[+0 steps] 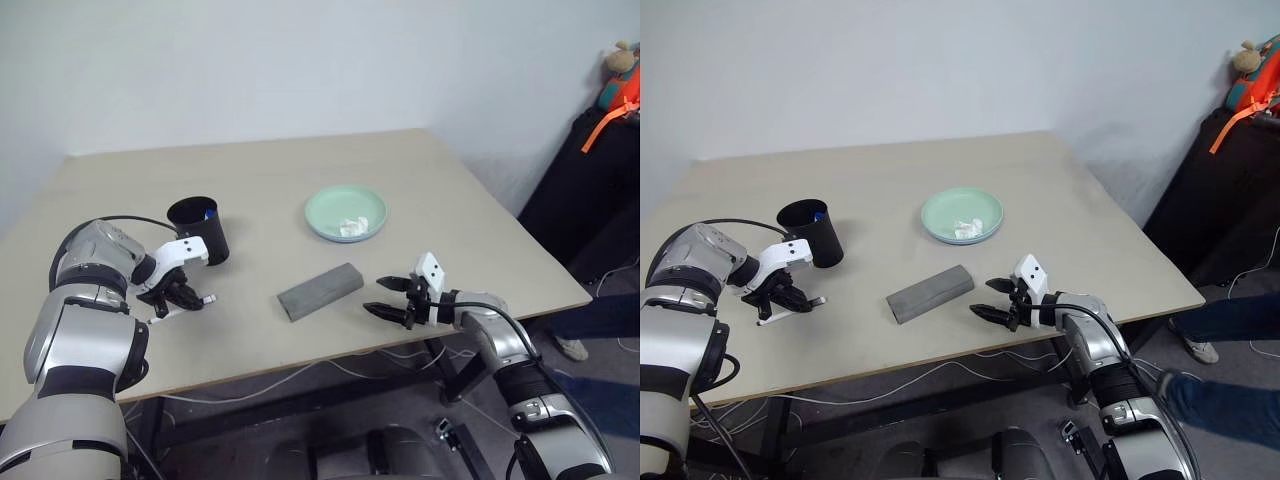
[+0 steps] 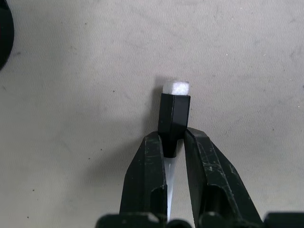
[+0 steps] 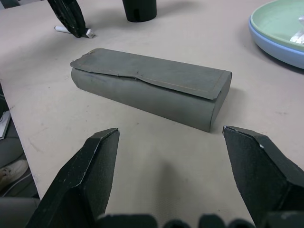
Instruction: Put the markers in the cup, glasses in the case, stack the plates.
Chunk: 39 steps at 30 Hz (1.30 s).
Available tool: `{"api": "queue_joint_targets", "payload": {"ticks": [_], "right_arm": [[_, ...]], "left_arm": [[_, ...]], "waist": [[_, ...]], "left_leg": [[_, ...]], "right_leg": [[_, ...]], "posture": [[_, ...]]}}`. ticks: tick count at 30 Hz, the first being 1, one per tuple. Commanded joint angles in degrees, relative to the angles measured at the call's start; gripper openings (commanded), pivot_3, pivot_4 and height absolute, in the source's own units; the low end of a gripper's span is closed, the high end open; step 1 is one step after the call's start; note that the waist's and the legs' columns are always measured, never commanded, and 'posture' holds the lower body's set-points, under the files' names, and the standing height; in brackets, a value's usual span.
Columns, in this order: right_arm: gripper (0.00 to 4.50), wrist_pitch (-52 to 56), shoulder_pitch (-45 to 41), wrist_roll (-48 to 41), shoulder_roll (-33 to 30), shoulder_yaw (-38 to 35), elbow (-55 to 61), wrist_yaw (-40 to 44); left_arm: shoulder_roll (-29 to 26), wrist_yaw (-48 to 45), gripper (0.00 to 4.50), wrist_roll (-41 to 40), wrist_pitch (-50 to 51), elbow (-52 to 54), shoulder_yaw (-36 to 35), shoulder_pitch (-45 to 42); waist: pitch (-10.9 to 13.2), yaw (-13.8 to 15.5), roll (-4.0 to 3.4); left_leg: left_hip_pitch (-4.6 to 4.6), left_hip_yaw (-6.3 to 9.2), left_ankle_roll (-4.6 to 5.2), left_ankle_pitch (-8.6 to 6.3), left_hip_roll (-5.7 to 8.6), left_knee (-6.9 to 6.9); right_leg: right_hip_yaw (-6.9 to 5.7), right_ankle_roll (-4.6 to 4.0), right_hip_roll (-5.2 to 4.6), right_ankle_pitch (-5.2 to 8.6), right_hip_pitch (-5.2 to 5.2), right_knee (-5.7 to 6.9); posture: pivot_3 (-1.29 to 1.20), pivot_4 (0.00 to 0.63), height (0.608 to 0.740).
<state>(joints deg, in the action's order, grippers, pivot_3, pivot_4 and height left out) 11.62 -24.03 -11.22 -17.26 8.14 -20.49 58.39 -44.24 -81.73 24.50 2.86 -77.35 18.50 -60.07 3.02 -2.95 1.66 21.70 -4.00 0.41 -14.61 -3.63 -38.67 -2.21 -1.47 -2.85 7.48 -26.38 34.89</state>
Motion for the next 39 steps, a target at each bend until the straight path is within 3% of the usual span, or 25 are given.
{"api": "queue_joint_targets", "payload": {"ticks": [1, 9, 14, 20, 28, 39], "right_arm": [[3.79, -1.12, -1.36, -0.97, -0.12, -0.98, 0.73, -0.19], [3.79, -1.76, -2.01, -0.92, -0.11, -0.96, -0.50, 0.23], [3.79, -2.33, -2.74, -0.85, 0.16, -0.83, -1.54, 0.45], [3.79, -3.05, -3.92, -0.69, 0.59, -0.76, -2.88, 0.57], [3.79, -3.89, -4.59, -0.75, 1.20, -0.97, -3.79, 0.31], [3.79, -4.50, -5.03, -0.68, 1.33, -1.19, -4.42, -0.05]], "left_arm": [[-0.16, -1.77, 0.16, -2.61, -1.77, 1.12, -2.50, -1.76], [1.90, -9.05, 0.16, -12.87, -4.49, 5.39, -10.95, -3.87], [4.23, -5.51, 0.16, -22.76, -2.47, 10.76, -19.93, -4.88], [6.32, 9.13, 0.16, -31.50, -4.29, 17.58, -29.70, -5.49], [5.81, 37.41, 0.16, -30.81, -15.98, 16.30, -34.87, -1.70], [8.65, 46.29, 0.16, -31.76, -19.09, 15.21, -35.66, 4.45]], "waist": [[0.00, 0.00, 0.01], [0.01, 0.09, 0.06], [0.01, 0.01, 0.07], [0.01, -0.07, 0.07], [0.00, -0.02, 0.06], [-0.02, 0.14, 0.10]], "left_leg": [[0.01, 0.00, 0.00, 0.00, 0.00, 0.00], [0.10, 0.04, 0.12, 0.07, 0.00, -0.07], [0.10, 0.05, 0.14, 0.08, 0.00, -0.10], [0.04, 0.05, 0.15, 0.09, 0.00, -0.10], [-0.04, 0.02, 0.15, 0.09, 0.00, -0.10], [-0.02, -0.01, 0.13, 0.09, 0.01, -0.12]], "right_leg": [[0.00, 0.00, 0.00, 0.00, 0.00, 0.00], [-0.03, 0.00, 0.00, 0.00, -0.03, -0.01], [-0.02, 0.01, 0.00, -0.01, -0.02, 0.00], [0.02, 0.15, 0.04, -0.10, -0.01, 0.06], [0.02, 0.17, 0.03, -0.11, 0.09, 0.06], [0.00, 0.16, 0.03, -0.13, 0.09, 0.05]], "posture": [[0.00, 0.000, 0.740], [0.00, 0.000, 0.740], [0.00, 0.000, 0.740], [0.00, 0.000, 0.740], [0.00, 0.000, 0.740], [0.00, 0.000, 0.740]]}}
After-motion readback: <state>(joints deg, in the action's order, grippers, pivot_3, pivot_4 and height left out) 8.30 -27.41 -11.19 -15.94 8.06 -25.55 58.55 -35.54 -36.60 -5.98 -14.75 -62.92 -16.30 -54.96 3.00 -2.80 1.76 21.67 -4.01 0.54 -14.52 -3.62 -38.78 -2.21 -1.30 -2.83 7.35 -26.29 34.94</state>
